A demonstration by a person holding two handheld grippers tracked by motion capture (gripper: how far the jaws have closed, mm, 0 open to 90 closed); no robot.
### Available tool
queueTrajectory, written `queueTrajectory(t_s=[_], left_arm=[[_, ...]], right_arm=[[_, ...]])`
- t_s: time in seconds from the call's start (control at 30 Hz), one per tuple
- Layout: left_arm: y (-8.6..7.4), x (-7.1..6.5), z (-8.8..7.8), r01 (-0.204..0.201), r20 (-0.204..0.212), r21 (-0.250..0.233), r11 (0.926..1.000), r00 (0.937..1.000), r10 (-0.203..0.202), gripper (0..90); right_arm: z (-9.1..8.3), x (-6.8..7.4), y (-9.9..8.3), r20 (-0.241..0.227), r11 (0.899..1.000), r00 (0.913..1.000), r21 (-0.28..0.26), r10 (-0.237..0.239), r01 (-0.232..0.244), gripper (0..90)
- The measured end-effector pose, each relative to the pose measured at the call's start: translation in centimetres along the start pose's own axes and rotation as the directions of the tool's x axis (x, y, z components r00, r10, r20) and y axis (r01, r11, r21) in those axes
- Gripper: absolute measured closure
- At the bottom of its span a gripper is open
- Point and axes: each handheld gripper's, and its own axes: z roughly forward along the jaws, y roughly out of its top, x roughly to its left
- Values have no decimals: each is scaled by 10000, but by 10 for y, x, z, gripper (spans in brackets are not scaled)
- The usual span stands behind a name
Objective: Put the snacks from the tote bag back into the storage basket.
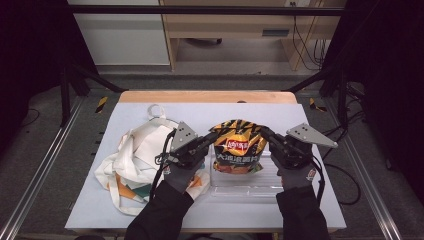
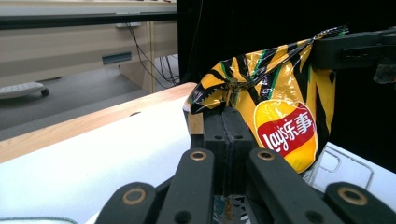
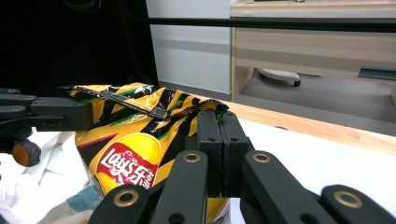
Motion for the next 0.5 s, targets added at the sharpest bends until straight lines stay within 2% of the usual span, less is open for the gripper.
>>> queueTrajectory(t_s=[0.5], left_arm=[[-13, 10, 13, 237, -286, 418, 9988, 9993, -225, 897]], right_arm=[[20, -3, -13, 86, 9992, 9999, 408, -61, 57, 895]])
